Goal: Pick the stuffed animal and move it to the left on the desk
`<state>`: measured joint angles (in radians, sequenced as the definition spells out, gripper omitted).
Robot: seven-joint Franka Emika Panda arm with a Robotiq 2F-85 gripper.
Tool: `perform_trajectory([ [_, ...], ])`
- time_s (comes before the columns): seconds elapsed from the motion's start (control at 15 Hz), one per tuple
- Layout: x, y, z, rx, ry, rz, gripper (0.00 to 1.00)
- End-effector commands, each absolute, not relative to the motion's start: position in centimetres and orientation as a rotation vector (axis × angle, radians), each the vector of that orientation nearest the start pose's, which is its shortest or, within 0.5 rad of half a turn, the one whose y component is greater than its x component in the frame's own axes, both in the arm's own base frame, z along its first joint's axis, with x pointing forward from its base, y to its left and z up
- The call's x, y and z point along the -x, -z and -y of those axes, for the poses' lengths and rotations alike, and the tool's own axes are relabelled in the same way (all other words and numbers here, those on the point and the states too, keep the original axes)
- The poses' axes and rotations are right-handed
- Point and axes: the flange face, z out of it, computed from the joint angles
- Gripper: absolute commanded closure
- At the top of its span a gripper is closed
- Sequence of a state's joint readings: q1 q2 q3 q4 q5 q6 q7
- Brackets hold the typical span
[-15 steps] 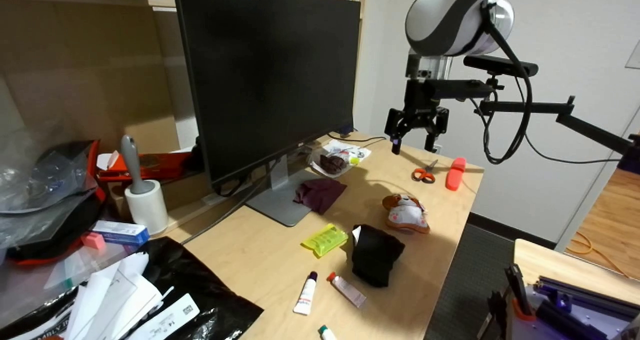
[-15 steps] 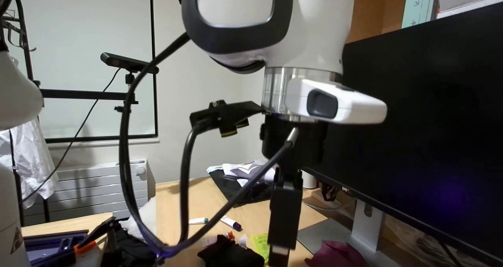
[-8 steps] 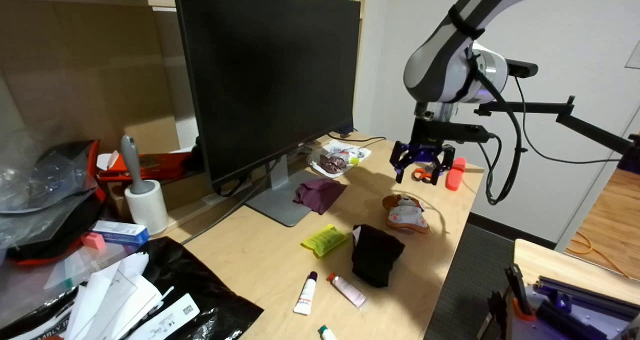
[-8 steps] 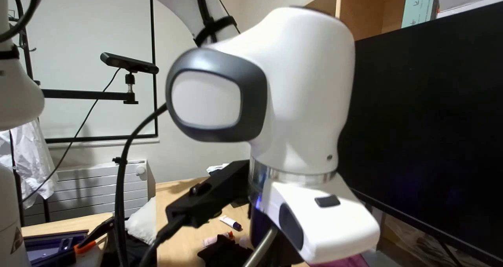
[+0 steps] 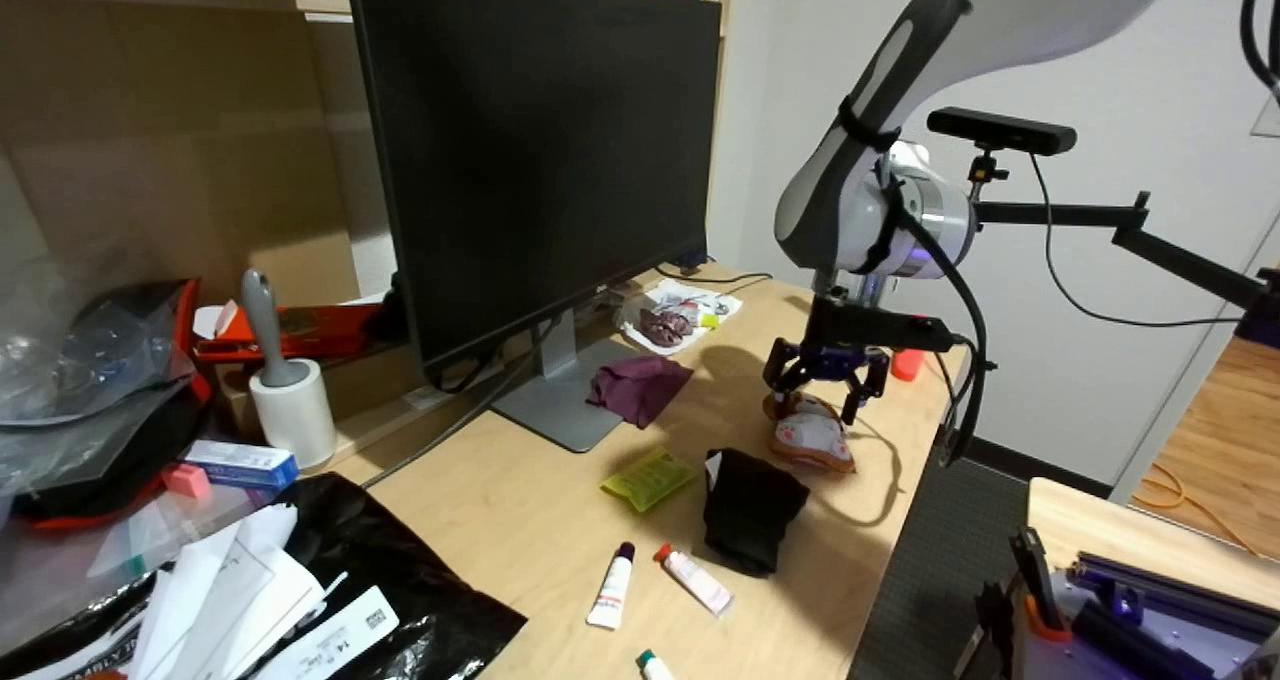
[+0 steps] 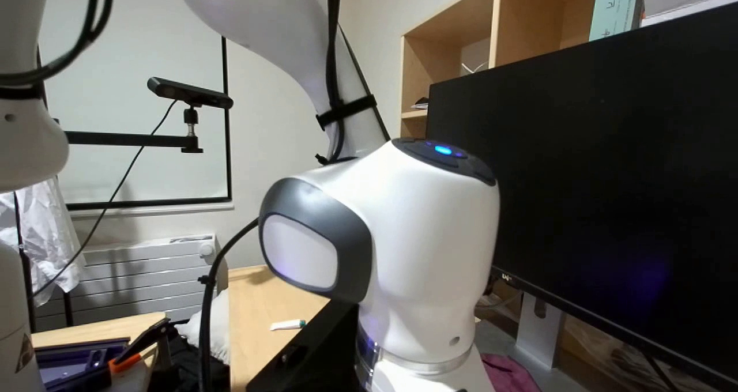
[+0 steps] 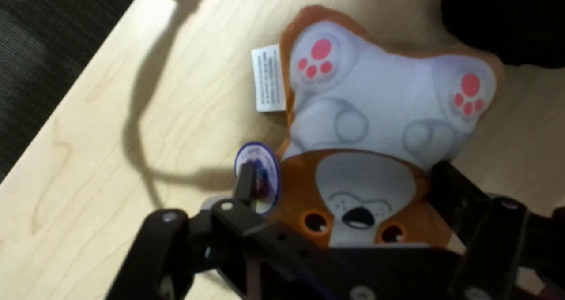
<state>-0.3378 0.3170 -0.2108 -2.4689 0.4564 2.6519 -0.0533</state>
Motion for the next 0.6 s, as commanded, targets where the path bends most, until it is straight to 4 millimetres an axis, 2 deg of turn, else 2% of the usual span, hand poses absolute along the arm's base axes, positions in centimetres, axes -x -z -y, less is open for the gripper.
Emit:
perform_trajectory([
  [0.0,-38.4,-14.67,25.53,2.712,-0.075,-1.237,0.0],
  [0.07,-38.52,-14.55,25.51,2.721,-0.06,-1.225,0.17],
  [0.13,-38.5,-14.56,25.48,2.734,-0.045,-1.213,0.26],
  [0.53,-38.74,-15.53,25.03,2.763,-0.053,-1.17,0.65],
])
